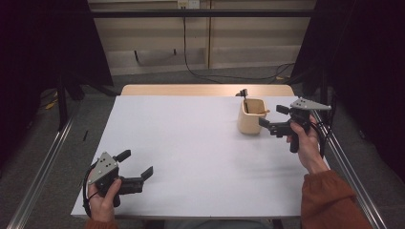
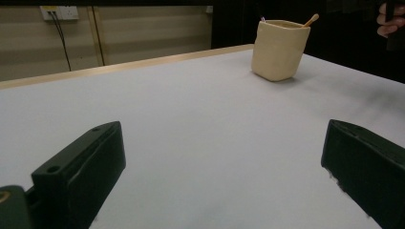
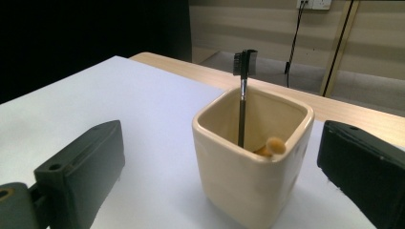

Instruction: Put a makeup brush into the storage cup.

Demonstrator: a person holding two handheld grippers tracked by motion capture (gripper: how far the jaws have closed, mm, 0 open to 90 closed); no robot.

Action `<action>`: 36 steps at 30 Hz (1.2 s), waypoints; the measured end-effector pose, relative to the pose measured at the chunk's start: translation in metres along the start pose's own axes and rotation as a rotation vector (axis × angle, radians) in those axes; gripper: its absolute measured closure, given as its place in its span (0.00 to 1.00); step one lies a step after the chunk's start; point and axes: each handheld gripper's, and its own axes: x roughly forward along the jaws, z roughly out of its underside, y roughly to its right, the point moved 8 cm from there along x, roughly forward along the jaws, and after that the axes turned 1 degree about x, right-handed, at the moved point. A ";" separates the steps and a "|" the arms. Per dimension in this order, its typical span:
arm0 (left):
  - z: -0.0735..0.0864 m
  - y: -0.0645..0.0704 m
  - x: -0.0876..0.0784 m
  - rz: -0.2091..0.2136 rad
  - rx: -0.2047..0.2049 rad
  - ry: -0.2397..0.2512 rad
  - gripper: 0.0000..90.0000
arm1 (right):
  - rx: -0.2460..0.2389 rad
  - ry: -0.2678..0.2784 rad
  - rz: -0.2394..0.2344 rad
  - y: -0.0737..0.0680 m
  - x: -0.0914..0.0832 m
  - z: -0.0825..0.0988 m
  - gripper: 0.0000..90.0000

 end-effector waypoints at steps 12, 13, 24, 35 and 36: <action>0.001 0.000 0.000 -0.008 0.006 -0.005 0.01 | 0.000 -0.003 0.024 -0.007 -0.017 0.018 0.02; 0.001 0.000 0.000 -0.007 0.005 -0.004 0.01 | -0.002 -0.002 0.024 -0.008 -0.019 0.020 0.02; 0.001 0.000 0.000 -0.006 0.004 -0.002 0.01 | 0.005 0.005 0.046 -0.016 -0.033 0.034 0.03; 0.000 0.000 0.000 -0.014 -0.001 -0.002 0.02 | 0.002 0.041 0.062 -0.028 -0.053 0.048 0.05; 0.000 0.000 -0.001 -0.012 0.000 0.000 0.02 | 0.002 0.041 0.061 -0.029 -0.056 0.050 0.05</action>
